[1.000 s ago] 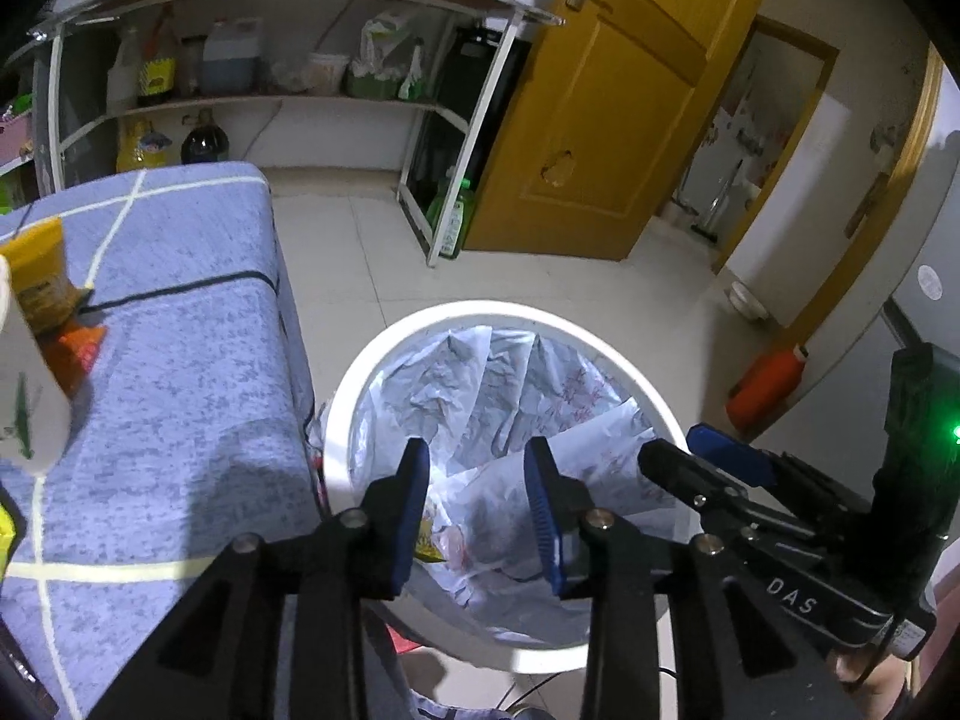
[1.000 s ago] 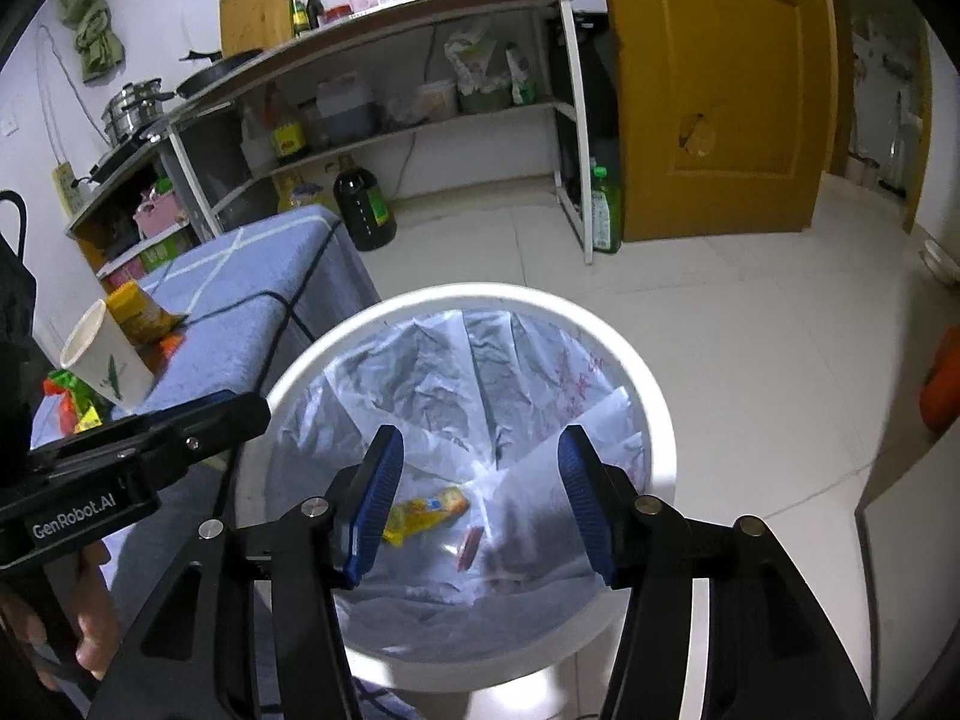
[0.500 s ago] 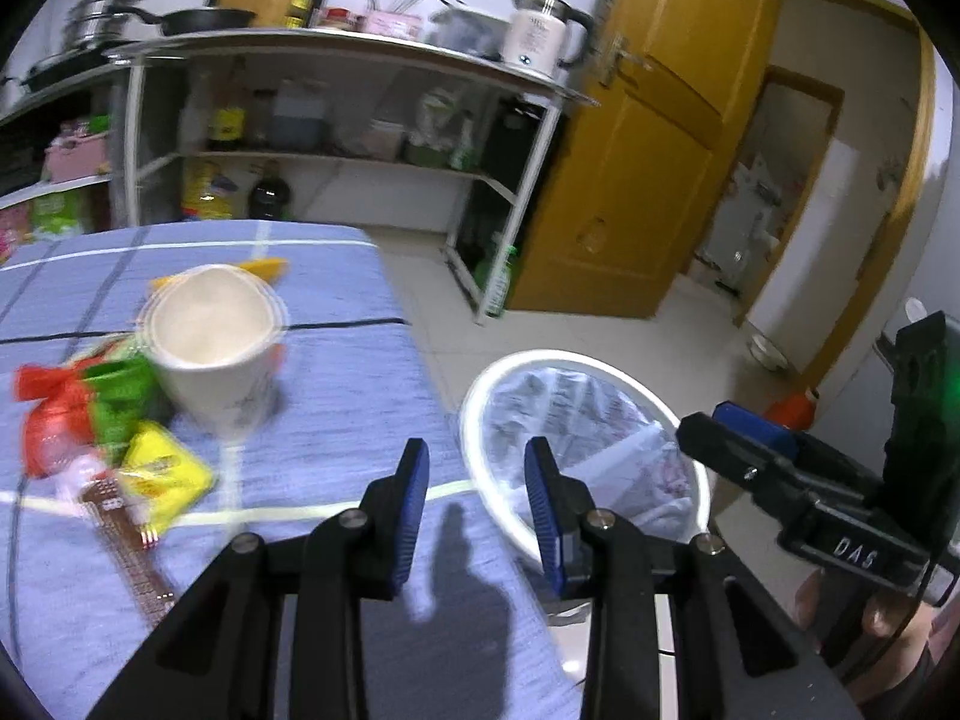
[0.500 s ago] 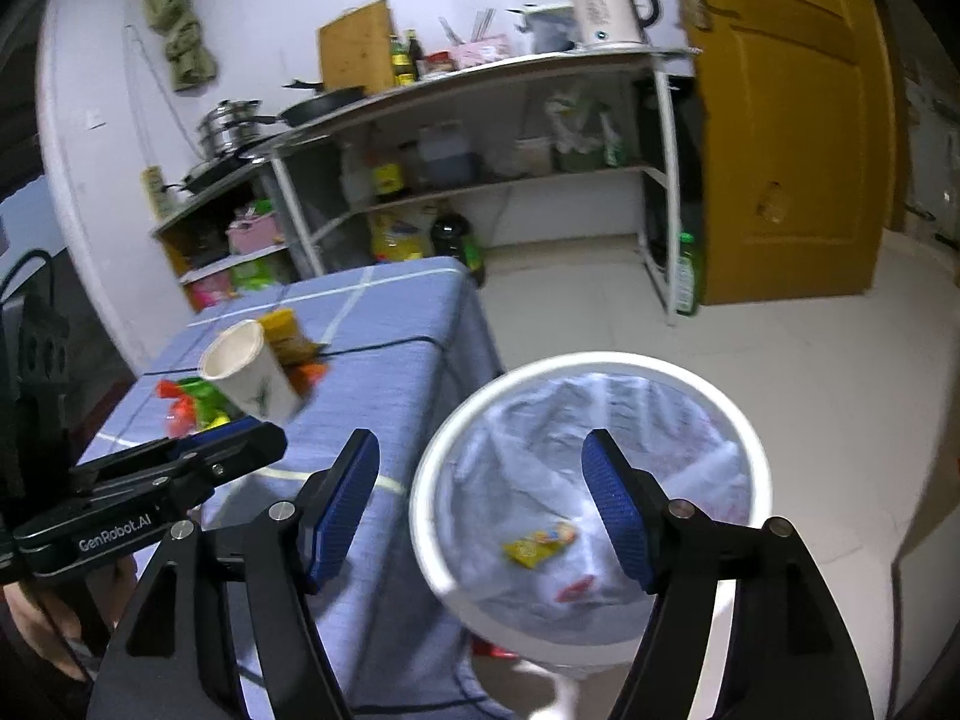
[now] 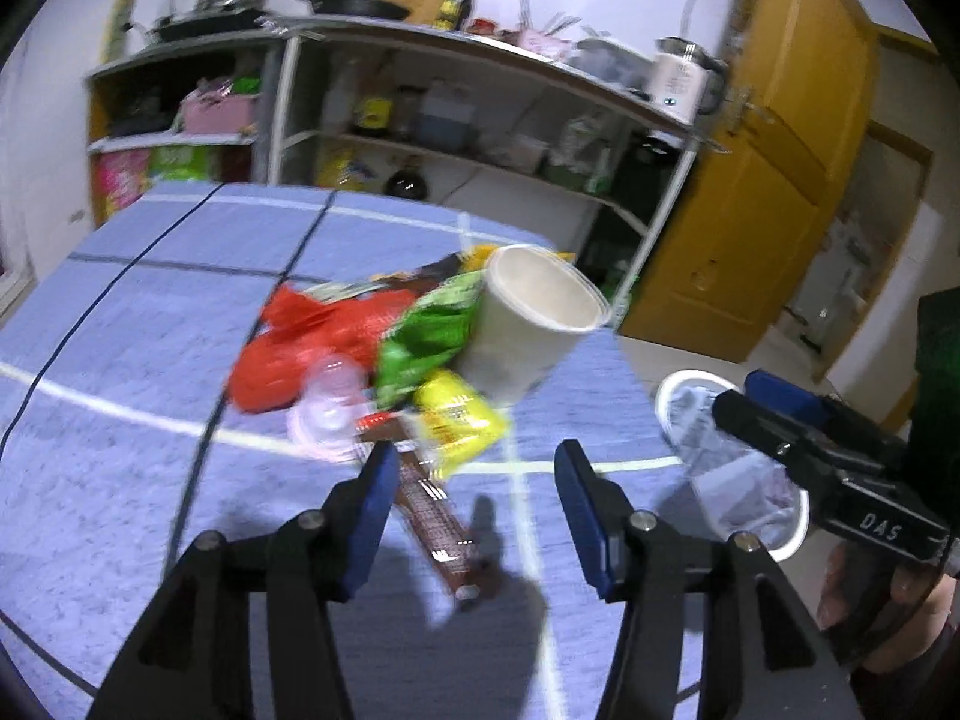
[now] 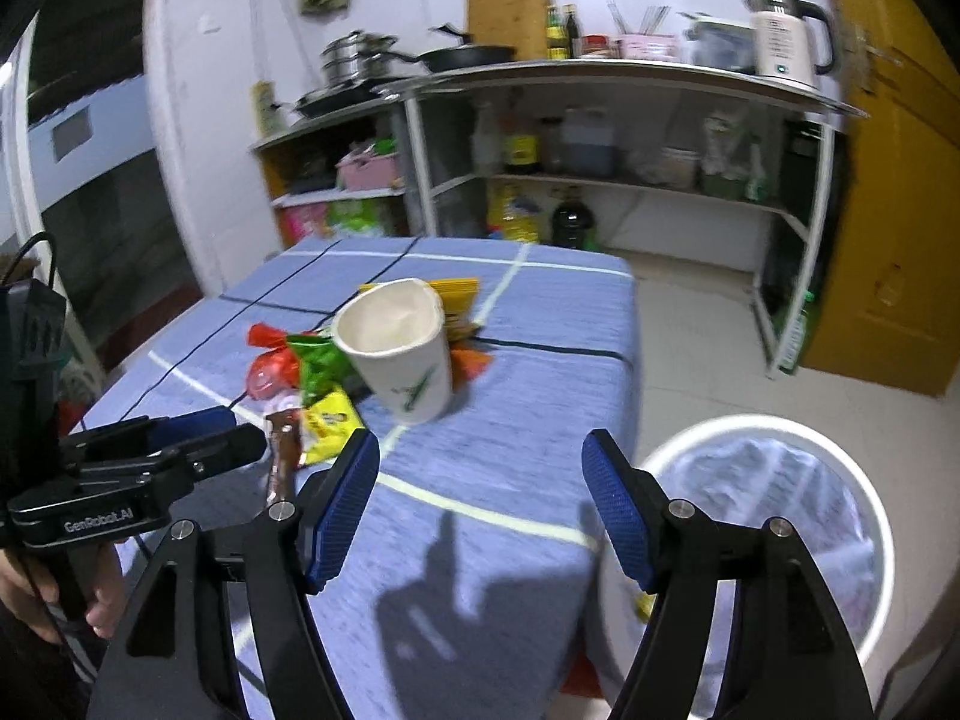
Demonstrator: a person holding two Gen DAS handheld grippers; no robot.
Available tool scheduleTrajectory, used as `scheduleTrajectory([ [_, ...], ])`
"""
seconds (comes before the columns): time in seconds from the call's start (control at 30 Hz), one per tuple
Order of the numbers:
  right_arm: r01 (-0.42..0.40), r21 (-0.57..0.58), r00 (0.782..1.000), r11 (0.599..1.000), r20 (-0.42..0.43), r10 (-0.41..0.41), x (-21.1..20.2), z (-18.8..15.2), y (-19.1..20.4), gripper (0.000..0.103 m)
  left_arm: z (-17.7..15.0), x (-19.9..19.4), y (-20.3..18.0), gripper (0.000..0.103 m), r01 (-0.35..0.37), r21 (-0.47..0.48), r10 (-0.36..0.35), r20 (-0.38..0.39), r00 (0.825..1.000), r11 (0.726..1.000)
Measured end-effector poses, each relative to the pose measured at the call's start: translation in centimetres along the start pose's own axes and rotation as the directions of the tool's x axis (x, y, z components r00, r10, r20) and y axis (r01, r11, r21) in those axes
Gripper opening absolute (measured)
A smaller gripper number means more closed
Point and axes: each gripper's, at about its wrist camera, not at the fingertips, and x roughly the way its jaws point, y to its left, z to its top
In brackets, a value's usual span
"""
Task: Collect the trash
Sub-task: 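Grasp the brown chocolate-bar wrapper with the left gripper while the right gripper grasps the white paper cup, then carry the brown wrapper with the left gripper while the right gripper carries the white cup toward the bin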
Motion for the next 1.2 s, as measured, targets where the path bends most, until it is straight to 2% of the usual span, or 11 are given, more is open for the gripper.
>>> scheduleTrajectory([
  [0.1, -0.018, -0.046, 1.0, 0.999, -0.008, 0.017, 1.6, 0.8, 1.3, 0.071, -0.3, 1.1, 1.4, 0.056, -0.039, -0.031, 0.038, -0.036, 0.999, 0.999],
  [0.33, -0.029, -0.132, 0.999, 0.991, -0.032, 0.025, 4.5, 1.5, 3.1, 0.071, -1.4, 3.7, 2.6, 0.056, -0.078, -0.069, 0.068, -0.126, 0.99, 0.995],
  [0.57, -0.043, -0.165, 0.998, 0.985, -0.05, 0.036, 6.8, 2.9, 3.3, 0.071, -1.4, 4.3, 1.3, 0.055, -0.125, 0.002, 0.124, -0.124, 0.984, 0.992],
  [0.7, -0.052, -0.187, 0.997, 0.981, -0.061, 0.042, 8.0, 3.5, 3.6, 0.071, -1.0, 4.4, 1.7, 0.036, -0.147, 0.019, 0.148, -0.128, 0.981, 0.989],
  [0.87, -0.059, -0.215, 0.997, 0.975, -0.065, 0.046, 9.1, 3.9, 4.3, 0.071, -0.8, 4.2, 2.6, 0.024, -0.134, 0.012, 0.135, -0.13, 0.982, 0.991],
  [1.0, -0.056, -0.226, 0.997, 0.973, -0.067, 0.042, 9.9, 4.0, 4.7, 0.071, -0.8, 3.8, 3.4, 0.021, -0.114, -0.004, 0.113, -0.13, 0.985, 0.993],
  [1.2, -0.006, -0.191, 0.995, 0.982, -0.095, -0.012, 11.2, 4.5, 4.6, 0.07, -0.9, 3.4, 4.0, 0.019, -0.079, -0.015, 0.076, -0.127, 0.989, 0.997],
])
